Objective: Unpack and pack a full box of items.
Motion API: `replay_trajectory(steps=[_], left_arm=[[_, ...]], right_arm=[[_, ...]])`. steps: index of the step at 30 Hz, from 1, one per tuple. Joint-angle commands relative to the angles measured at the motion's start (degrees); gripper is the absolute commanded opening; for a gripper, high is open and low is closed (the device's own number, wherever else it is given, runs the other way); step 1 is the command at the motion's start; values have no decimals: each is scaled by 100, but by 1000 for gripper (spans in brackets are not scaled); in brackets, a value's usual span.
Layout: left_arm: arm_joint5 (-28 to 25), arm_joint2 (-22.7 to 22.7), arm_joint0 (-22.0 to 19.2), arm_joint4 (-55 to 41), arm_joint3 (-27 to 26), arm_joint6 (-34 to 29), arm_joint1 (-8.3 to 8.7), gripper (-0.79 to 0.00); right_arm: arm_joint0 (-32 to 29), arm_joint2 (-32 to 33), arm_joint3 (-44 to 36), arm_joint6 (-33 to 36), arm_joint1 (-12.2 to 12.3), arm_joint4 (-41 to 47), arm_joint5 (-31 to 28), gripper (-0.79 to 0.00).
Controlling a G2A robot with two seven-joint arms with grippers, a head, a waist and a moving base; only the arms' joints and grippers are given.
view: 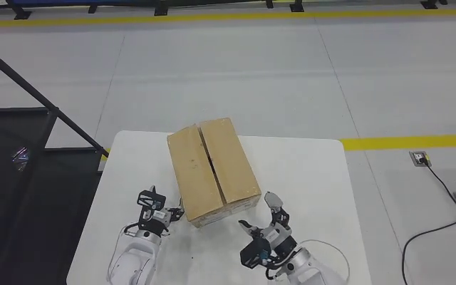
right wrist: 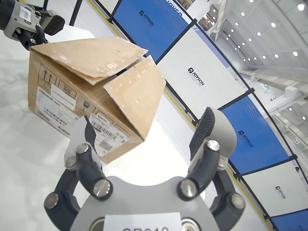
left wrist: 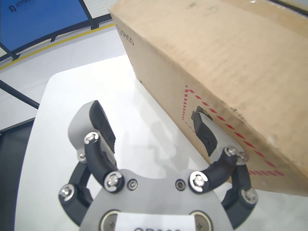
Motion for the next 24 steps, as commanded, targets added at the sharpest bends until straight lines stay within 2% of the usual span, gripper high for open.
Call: replay_trajectory(steps=[1,6,10,11,12,14,15,16,18,24], left_arm=[[94,-6,18,-101,3,5,-16,0],[102,-272,147,-416,12,117,-11,0],[95,-510,242,-546,47,154,5,0],[97,-548,256,-556,60,160,7,0],[94,-581,265,-574,69,161,8,0],[98,-641,278,-607,81,167,9,0],[96,-664,281,-623,80,173,8,0],[103,-686,284,-635,82,175,8,0],[90,-719,287,-668,79,167,6,0],[89,-770,287,-687,100,149,-3,0]], right_arm=[[314,-265,196,212,-69,-245,77,0],[839,-674,641,707,-226,-678,302,0],[1000,-767,844,781,-302,-772,533,0],[1011,-773,884,795,-314,-815,613,-151],[1018,-790,916,807,-326,-846,622,-397],[1040,-793,976,816,-346,-826,597,-499],[1050,-788,1006,795,-354,-811,583,-514],[1056,-781,1025,778,-361,-795,573,-566],[1057,-768,1048,734,-372,-785,557,-785],[1052,-707,1077,636,-397,-785,471,-785]])
